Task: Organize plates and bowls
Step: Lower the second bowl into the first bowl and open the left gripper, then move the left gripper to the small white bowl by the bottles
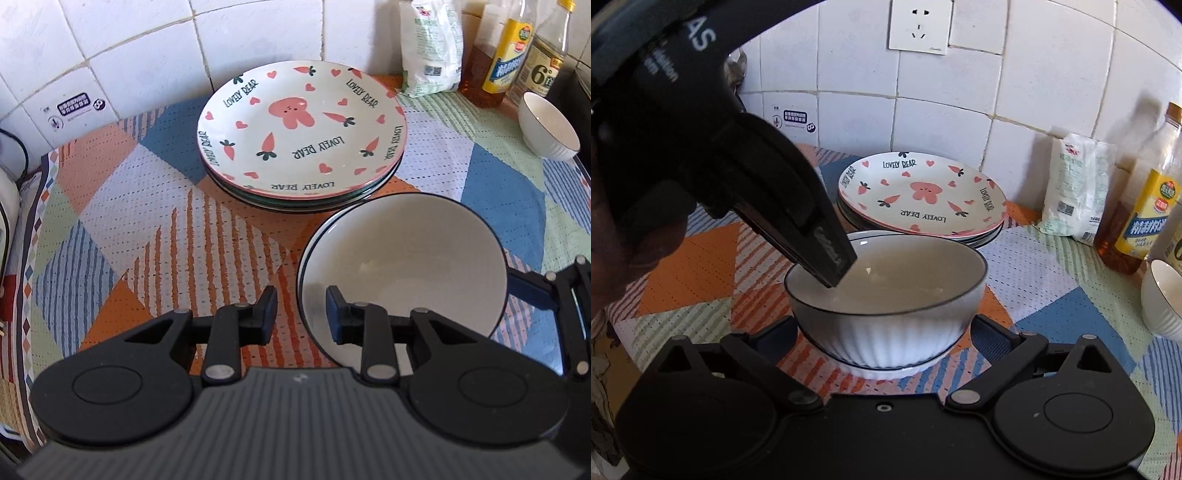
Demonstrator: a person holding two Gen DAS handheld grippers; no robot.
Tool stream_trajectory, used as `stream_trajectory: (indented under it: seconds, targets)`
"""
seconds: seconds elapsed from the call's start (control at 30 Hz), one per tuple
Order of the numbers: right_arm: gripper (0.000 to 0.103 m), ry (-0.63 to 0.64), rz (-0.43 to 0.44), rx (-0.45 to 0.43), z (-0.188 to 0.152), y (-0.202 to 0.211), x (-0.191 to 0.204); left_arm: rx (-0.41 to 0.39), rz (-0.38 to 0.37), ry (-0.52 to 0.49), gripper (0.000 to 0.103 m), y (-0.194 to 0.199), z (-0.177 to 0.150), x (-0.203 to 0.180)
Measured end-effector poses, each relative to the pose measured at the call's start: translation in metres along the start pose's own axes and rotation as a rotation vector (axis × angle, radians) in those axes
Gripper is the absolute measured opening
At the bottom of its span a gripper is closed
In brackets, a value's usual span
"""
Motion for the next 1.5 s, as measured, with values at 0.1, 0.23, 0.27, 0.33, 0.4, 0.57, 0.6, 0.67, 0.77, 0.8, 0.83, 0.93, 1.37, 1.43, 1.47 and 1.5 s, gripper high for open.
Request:
stream_trajectory:
  seconds: [0.1,0.23,0.27,0.33,0.4,0.57,0.6,0.67,0.77,0.8,0.83,0.93,1.37,1.43,1.47,1.5]
  targets:
    - [0.101,-0.028,0.003,0.002,-0.003,0.003,-0.004,-0.001,-0.008,0.003,0.028,0.007,0.0,0.001]
    - [0.101,-0.049,0.009,-0.01,-0.009,0.014,-0.007,-0.016,-0.038,-0.004,0.028,0.025,0.003,-0.004]
    - [0.101,-0.053,0.013,-0.017,-0.01,0.019,-0.009,-0.021,-0.048,-0.005,0.028,0.031,0.005,-0.006]
    - [0.101,-0.073,0.014,-0.034,-0.012,0.029,-0.014,-0.026,-0.075,-0.006,0.028,0.041,0.006,-0.012]
    - [0.101,-0.1,0.006,-0.046,-0.015,0.041,-0.021,-0.03,-0.103,-0.013,0.028,0.051,0.008,-0.02]
    - [0.101,-0.164,-0.07,-0.051,-0.018,0.072,-0.045,-0.05,-0.101,-0.082,0.028,0.07,0.011,-0.044]
    - [0.101,-0.161,-0.085,-0.057,-0.018,0.08,-0.049,-0.056,-0.099,-0.097,0.028,0.073,0.012,-0.049]
    - [0.101,-0.163,-0.118,-0.062,-0.019,0.093,-0.057,-0.069,-0.1,-0.123,0.028,0.079,0.013,-0.059]
    - [0.101,-0.18,-0.15,-0.073,-0.024,0.108,-0.075,-0.082,-0.111,-0.167,0.028,0.084,0.018,-0.077]
    - [0.101,-0.186,-0.163,-0.074,-0.026,0.113,-0.082,-0.082,-0.123,-0.187,0.028,0.085,0.019,-0.084]
    - [0.101,-0.193,-0.177,-0.072,-0.029,0.117,-0.088,-0.08,-0.138,-0.203,0.028,0.087,0.021,-0.091]
    - [0.101,-0.211,-0.224,-0.065,-0.037,0.128,-0.106,-0.07,-0.181,-0.243,0.028,0.087,0.027,-0.112]
    - [0.101,-0.379,-0.301,-0.128,-0.088,0.127,-0.197,-0.034,-0.234,-0.228,0.049,0.031,0.05,-0.167]
    - [0.101,-0.383,-0.304,-0.122,-0.092,0.118,-0.21,-0.072,-0.213,-0.239,0.055,0.026,0.058,-0.177]
    - [0.101,-0.38,-0.305,-0.12,-0.095,0.112,-0.216,-0.081,-0.218,-0.25,0.055,0.022,0.063,-0.184]
    - [0.101,-0.379,-0.308,-0.123,-0.096,0.106,-0.222,-0.083,-0.228,-0.254,0.055,0.018,0.067,-0.191]
Point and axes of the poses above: each gripper's, at about its wrist camera, not at the fingertips, and y roughly against the way its jaws point, x to its left, z to its top, the point moved 6 cm from there along -y, roughly the way its jaws point, and after that the axes turned 11 degrees about y, right-handed, at the moved point
